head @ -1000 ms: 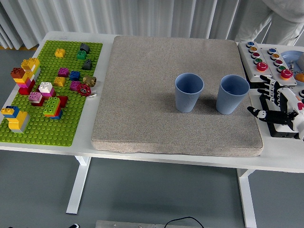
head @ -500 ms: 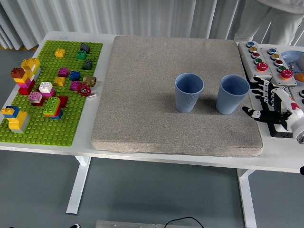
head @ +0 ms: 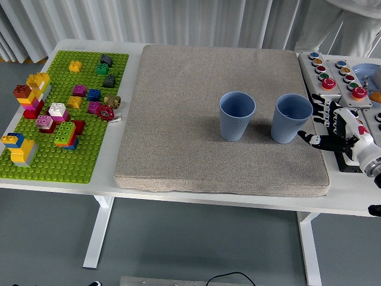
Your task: Pick cup pour cup place
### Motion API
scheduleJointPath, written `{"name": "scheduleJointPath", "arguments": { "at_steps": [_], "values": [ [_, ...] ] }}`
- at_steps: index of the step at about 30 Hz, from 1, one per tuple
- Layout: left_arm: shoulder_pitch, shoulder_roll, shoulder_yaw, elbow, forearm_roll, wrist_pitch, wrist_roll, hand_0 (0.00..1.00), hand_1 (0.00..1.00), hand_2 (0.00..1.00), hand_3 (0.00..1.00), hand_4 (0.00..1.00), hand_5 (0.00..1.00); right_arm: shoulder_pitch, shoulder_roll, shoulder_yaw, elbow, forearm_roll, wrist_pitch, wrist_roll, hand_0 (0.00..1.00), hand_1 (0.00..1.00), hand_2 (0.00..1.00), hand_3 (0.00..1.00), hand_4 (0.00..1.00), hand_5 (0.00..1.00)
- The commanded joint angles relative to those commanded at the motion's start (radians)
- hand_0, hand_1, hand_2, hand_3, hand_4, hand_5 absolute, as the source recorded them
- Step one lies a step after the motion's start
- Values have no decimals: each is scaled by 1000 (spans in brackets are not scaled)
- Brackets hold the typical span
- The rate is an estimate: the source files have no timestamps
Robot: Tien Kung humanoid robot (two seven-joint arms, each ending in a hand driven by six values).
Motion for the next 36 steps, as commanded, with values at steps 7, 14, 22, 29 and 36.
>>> {"name": "scheduleJointPath", "arguments": {
  "at_steps": [7,14,22,29,36],
  "values": [
    [3,-1,-5,0,7,-1,3,772,820,840,762,498,998,7,9,-9,-12,2,1,2,892,866,902,956,814,223],
    [-2,-2,-1,0,1,0,0,772,820,840,762,499,998,15,15,-4,-23,4,-1,4,892,867,901,956,813,224],
    [-4,-5,2,-1,-5,1,-3,772,821,840,763,498,998,30,24,3,-46,8,-2,9,892,867,900,955,812,224],
    [-5,-7,2,-1,-4,0,-2,772,820,840,763,498,998,25,26,15,-60,5,-1,12,892,867,898,955,810,226],
    [-3,-11,-1,-1,1,-2,0,772,819,840,763,498,998,13,28,18,-69,5,-2,13,892,866,896,953,809,227]
  ]
}}
